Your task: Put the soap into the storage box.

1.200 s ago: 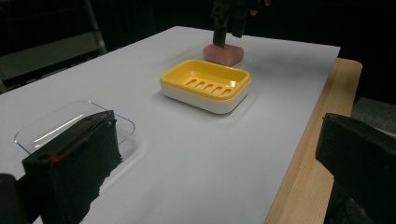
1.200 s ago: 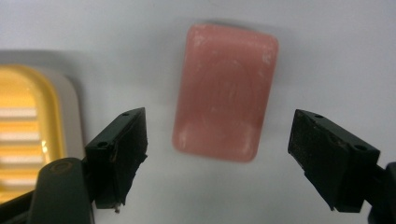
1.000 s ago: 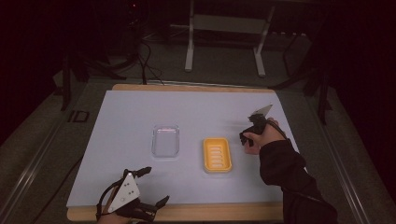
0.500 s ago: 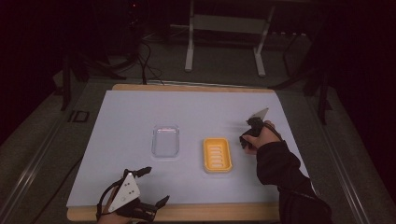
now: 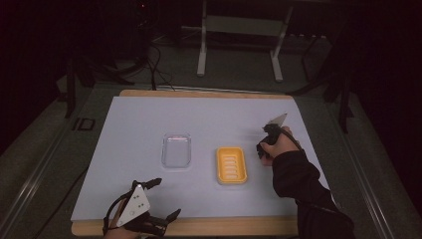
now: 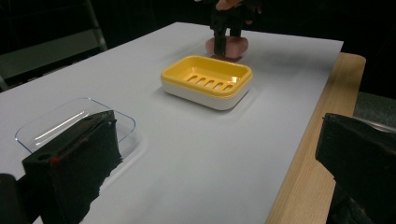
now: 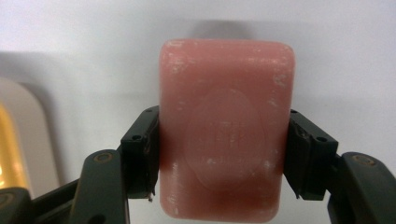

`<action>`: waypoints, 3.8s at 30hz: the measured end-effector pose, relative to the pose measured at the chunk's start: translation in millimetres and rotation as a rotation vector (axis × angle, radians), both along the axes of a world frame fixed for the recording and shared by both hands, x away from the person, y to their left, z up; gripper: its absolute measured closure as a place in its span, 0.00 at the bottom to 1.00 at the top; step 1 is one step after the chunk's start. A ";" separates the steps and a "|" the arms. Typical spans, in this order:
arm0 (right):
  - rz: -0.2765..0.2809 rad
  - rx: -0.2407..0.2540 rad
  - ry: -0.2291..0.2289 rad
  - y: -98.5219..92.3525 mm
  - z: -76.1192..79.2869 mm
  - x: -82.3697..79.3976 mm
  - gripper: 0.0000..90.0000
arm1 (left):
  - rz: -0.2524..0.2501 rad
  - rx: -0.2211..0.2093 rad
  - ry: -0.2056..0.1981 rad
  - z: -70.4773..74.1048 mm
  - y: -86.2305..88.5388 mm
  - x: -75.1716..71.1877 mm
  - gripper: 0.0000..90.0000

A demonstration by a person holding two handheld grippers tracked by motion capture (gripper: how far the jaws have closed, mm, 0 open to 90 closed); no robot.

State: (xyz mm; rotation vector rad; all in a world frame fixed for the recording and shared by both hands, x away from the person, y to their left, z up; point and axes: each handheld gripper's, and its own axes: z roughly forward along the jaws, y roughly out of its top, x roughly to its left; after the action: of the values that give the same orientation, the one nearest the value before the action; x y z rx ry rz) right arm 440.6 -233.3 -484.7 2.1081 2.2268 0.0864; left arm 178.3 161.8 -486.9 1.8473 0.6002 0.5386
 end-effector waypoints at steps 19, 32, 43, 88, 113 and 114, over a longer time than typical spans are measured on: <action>0.036 0.007 -0.077 10.8 47.6 -21.9 0.42 | 0.002 0.000 -0.002 0.1 -0.7 -0.3 0.00; 0.095 0.034 -0.135 34.6 78.1 -47.3 0.42 | 0.001 0.000 -0.002 0.4 -0.8 -0.4 0.00; 0.123 0.083 -0.162 56.9 87.6 -65.6 0.42 | 0.001 0.003 -0.004 0.6 -0.6 -0.4 0.00; 0.059 0.126 -0.137 120.2 -0.7 -72.3 0.42 | -0.012 0.004 -0.010 1.6 -0.7 -1.6 0.00; 0.376 0.224 -0.310 97.1 44.2 -91.8 0.31 | -0.013 0.002 -0.007 1.5 -0.9 -1.3 0.00; 0.403 0.233 -0.331 92.8 44.9 -93.3 0.31 | -0.012 0.001 -0.006 1.5 -0.9 -1.3 0.00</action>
State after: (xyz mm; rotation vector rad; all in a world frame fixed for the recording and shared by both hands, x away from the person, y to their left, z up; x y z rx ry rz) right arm 347.3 -140.5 -439.8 1.5480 2.4779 0.6917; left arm 176.9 160.8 -485.4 1.8490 0.5848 0.5367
